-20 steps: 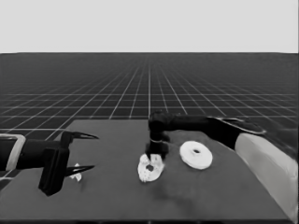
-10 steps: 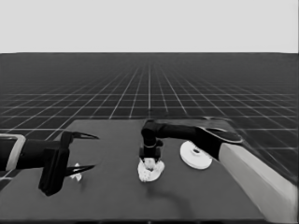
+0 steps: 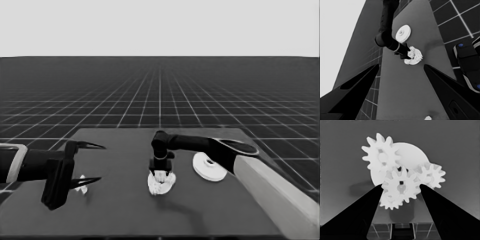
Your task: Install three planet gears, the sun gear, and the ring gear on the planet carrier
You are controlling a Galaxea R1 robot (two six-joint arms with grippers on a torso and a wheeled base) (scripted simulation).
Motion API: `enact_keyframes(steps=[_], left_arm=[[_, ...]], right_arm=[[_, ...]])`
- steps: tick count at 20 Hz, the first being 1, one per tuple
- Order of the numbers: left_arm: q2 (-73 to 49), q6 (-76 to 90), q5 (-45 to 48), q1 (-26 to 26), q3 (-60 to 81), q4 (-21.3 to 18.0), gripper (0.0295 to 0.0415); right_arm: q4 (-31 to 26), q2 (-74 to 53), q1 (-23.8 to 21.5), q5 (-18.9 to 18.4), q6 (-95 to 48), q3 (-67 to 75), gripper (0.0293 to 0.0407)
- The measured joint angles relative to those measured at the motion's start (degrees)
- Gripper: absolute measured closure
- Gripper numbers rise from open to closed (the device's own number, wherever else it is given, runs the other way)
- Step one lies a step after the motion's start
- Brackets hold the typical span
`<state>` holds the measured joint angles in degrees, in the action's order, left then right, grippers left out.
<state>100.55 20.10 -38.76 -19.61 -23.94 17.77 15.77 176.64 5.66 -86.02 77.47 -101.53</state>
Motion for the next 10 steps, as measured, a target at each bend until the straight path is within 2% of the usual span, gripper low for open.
enact_keyframes(steps=[10], left_arm=[[0.0,0.0,0.0,0.0,0.0,0.0,0.0326]], right_arm=[[0.0,0.02,0.05,0.0,5.9,0.01,0.039]])
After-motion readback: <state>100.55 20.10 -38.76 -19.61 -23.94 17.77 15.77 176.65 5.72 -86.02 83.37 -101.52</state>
